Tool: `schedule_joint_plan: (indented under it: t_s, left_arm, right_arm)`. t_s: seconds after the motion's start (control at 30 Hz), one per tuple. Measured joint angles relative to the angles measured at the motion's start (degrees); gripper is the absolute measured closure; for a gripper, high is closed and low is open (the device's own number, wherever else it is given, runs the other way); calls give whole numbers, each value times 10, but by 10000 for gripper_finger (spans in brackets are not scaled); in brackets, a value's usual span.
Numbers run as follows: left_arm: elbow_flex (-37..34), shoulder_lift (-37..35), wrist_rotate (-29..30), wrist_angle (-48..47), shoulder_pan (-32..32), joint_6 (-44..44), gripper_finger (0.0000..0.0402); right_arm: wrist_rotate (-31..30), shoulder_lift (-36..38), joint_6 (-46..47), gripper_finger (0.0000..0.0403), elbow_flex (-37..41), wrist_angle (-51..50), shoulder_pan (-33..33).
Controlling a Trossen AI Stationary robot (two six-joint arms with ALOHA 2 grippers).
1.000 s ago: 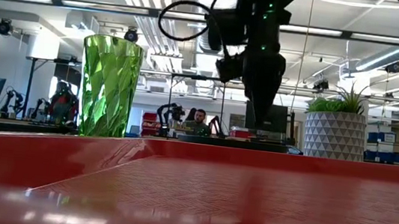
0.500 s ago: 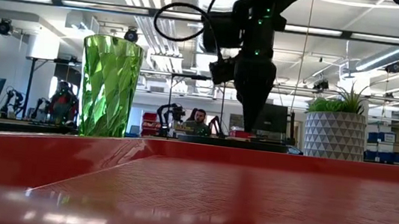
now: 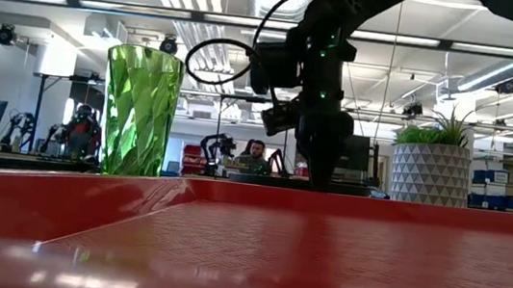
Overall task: Pick and place plate/cup/fork/spoon on tray
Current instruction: Put the black plate on the red serving tray
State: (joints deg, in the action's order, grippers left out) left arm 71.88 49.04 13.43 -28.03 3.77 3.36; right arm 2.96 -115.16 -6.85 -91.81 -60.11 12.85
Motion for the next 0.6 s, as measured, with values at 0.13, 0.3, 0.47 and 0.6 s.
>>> schedule_joint_plan:
  t_s: [0.13,0.3,0.47,0.6]
  left_arm:
    - [0,0,-3,0,0,0,207]
    - [0,1,-3,0,0,0,207]
    - [0,0,-3,0,0,0,207]
    - [2,1,-3,1,0,0,207]
  right_arm:
    - [-13,7,-1,202,0,9,14]
    - [-15,11,-5,202,0,11,29]
    - [-11,8,-7,202,0,14,34]
    - [5,2,-6,202,0,32,34]
